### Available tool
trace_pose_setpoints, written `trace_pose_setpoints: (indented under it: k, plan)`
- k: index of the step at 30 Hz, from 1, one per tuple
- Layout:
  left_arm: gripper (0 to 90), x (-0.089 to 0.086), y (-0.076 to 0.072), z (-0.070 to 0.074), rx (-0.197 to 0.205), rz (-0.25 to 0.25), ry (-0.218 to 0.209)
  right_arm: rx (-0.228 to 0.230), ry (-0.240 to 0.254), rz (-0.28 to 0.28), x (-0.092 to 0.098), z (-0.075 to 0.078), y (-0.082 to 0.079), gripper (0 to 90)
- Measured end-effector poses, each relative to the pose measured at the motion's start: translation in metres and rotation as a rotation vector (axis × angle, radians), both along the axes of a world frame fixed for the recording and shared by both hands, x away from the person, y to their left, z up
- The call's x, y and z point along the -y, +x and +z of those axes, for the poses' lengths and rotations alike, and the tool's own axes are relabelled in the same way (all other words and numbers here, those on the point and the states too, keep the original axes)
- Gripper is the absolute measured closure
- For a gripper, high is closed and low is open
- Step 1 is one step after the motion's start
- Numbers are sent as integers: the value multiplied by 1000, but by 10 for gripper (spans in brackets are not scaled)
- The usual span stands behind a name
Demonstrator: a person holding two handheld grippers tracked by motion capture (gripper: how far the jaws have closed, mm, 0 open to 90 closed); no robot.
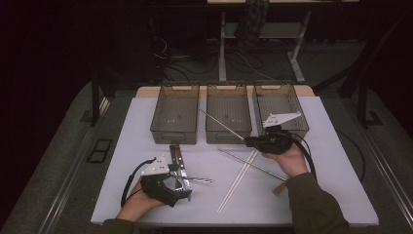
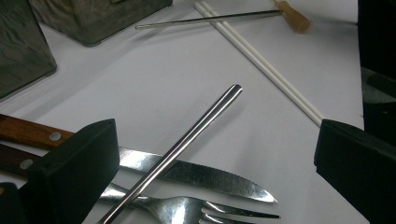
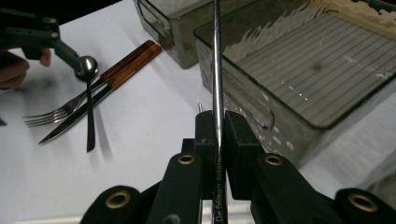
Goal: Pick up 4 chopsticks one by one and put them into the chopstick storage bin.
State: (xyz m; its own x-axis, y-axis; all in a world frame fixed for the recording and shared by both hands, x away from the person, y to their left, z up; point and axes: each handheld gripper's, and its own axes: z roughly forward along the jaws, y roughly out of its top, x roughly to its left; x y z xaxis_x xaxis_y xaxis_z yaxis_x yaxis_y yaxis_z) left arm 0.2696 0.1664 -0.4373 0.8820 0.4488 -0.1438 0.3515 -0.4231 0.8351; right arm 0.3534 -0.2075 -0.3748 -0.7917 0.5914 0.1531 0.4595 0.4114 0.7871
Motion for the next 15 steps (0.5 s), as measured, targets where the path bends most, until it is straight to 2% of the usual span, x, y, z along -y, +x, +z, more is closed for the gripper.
trace_pose_setpoints:
  k: [15]
  plan:
    - [0, 1, -1, 1, 4, -10, 1, -21, -77, -10, -54, 14, 28, 842]
